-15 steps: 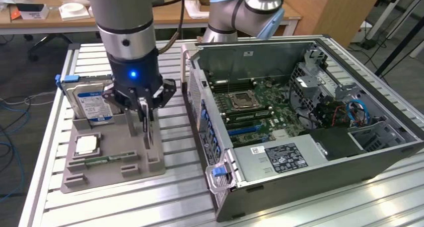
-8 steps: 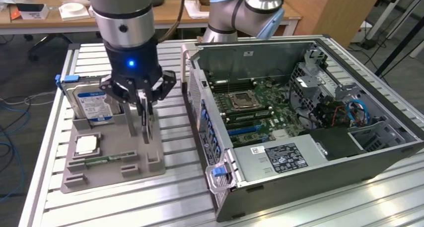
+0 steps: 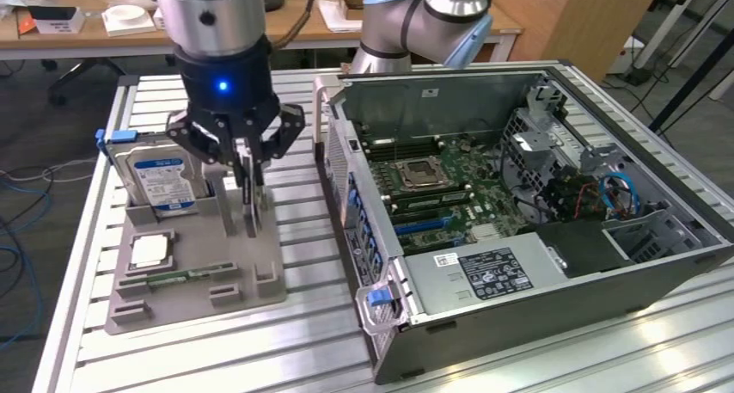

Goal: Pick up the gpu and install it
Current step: 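Pick up the gpu and move the gpu toward the slot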

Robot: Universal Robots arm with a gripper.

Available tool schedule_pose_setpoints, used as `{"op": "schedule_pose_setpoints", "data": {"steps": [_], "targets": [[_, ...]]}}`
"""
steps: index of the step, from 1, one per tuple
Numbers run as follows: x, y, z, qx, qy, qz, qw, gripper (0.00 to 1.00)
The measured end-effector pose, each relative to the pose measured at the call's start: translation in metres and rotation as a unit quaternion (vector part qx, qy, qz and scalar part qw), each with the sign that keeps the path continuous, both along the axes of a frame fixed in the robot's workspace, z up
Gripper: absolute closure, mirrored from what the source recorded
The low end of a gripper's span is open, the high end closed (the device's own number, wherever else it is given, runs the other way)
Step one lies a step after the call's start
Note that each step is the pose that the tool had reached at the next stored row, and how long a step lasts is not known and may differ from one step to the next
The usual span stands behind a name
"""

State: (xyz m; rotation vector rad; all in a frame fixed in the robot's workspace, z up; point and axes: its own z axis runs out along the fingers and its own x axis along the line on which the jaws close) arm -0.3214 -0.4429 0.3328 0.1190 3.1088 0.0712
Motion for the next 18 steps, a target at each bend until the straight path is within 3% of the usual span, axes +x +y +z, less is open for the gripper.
{"op": "schedule_pose_setpoints", "data": {"steps": [18], "targets": [[0.0,0.0,0.0584,0.0,0.0,0.0,1.0,0.74]]}}
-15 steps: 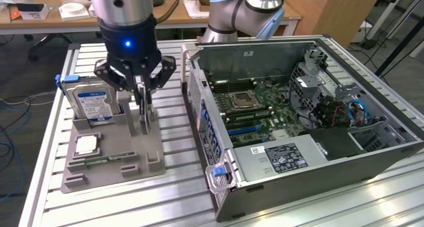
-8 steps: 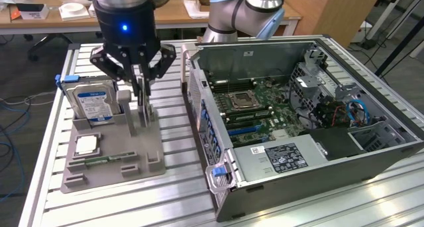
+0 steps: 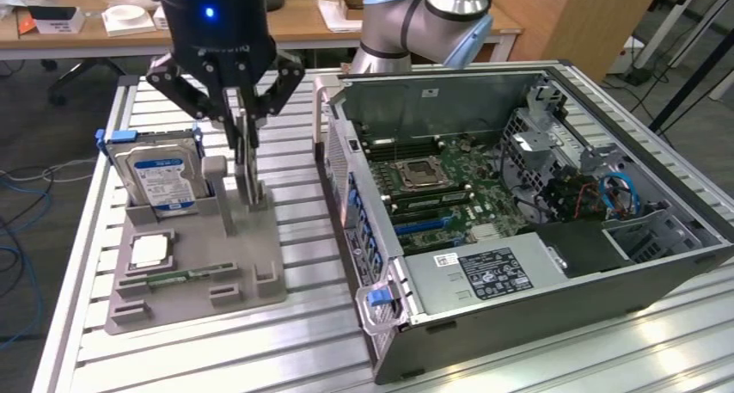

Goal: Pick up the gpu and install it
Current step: 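Pick up the gpu and move the gpu toward the slot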

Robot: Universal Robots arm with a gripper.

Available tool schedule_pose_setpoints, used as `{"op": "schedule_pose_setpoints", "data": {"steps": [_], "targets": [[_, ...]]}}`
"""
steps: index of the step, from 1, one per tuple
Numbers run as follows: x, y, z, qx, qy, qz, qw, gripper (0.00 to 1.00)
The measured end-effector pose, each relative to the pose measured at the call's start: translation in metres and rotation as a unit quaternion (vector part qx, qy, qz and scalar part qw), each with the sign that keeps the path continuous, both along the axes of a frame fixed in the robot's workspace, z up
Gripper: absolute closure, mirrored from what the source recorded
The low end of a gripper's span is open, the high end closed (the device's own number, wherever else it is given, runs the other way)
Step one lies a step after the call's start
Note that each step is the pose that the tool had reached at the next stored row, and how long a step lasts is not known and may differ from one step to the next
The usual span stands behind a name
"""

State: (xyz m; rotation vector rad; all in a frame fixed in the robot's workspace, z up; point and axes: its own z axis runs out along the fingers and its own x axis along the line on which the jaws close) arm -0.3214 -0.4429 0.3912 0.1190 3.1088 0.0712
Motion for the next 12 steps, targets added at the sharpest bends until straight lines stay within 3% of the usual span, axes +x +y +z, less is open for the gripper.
{"op": "schedule_pose_setpoints", "data": {"steps": [5,12], "targets": [[0.0,0.0,0.013,0.0,0.0,0.0,1.0,0.74],[0.002,0.0,0.0133,-0.0001,0.0001,0.0,1.0,0.74]]}}
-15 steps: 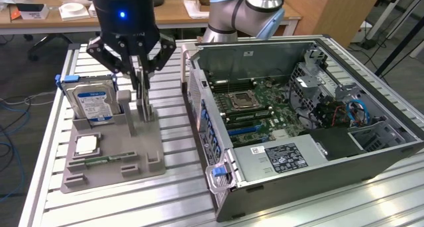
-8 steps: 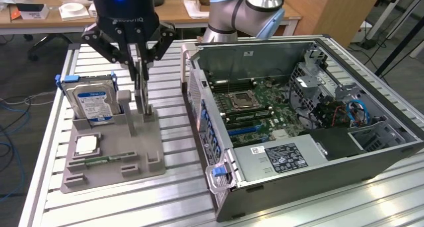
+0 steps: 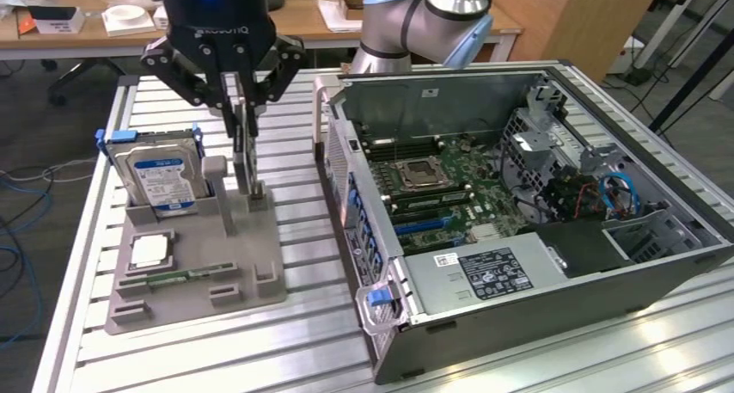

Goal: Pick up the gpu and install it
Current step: 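Pick up the gpu and move the gpu toward the slot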

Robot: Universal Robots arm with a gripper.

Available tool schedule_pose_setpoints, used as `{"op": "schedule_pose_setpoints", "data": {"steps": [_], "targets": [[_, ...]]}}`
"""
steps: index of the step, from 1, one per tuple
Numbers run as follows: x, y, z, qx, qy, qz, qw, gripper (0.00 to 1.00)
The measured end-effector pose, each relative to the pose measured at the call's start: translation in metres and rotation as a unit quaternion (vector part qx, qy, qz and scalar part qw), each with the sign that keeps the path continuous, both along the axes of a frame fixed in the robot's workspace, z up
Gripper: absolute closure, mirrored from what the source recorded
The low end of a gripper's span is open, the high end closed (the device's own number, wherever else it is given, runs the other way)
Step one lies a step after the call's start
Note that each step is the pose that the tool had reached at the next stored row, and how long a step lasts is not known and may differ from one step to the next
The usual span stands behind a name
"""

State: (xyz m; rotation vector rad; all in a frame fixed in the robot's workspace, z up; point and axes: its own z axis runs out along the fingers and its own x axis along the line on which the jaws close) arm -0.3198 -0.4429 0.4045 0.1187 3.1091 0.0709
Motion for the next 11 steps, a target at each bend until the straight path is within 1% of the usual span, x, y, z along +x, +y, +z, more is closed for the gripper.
{"op": "schedule_pose_setpoints", "data": {"steps": [5,11], "targets": [[0.007,0.0,-0.0002,0.0001,-0.0001,0.0,1.0,0.74],[0.018,0.0,-0.0002,0.0001,0.0,0.0,1.0,0.74]]}}
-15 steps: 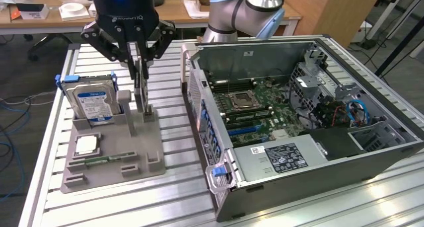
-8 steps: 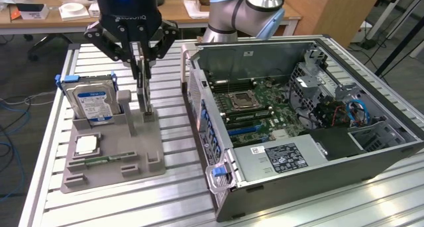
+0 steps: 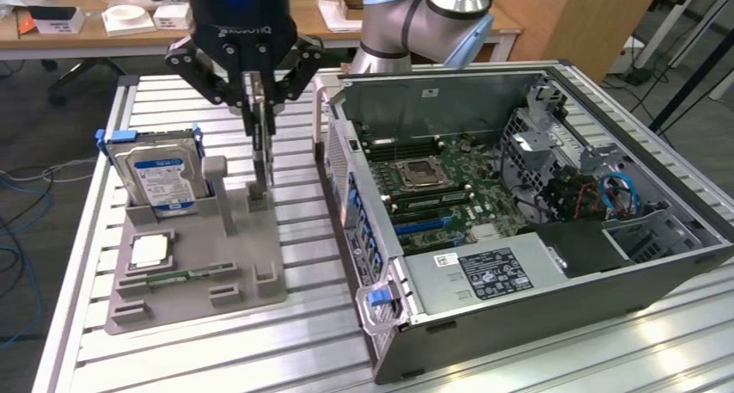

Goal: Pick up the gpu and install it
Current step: 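Pick up the gpu and move the gpu toward the slot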

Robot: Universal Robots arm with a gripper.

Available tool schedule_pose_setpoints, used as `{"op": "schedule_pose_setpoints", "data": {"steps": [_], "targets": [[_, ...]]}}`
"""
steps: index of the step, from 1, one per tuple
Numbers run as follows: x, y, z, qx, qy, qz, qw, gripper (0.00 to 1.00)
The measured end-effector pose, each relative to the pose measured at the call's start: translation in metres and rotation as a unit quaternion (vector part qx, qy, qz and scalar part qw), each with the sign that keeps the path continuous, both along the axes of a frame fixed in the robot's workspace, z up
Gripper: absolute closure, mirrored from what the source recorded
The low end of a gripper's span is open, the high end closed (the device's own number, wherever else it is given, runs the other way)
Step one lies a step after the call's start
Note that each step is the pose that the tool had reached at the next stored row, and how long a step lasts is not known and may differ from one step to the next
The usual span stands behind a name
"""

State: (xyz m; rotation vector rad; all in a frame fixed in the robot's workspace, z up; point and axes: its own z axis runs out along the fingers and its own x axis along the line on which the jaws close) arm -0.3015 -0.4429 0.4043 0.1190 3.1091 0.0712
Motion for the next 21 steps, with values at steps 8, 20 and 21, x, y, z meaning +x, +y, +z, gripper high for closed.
{"op": "schedule_pose_setpoints", "data": {"steps": [8,20,21], "targets": [[0.018,0.0,0.0009,0.0,0.0016,0.0,1.0,0.74],[0.052,0.0,0.0059,0.0,0.009,0.0,1.0,0.74],[0.055,0.0,0.006,0.0,0.0097,0.0,1.0,0.74]]}}
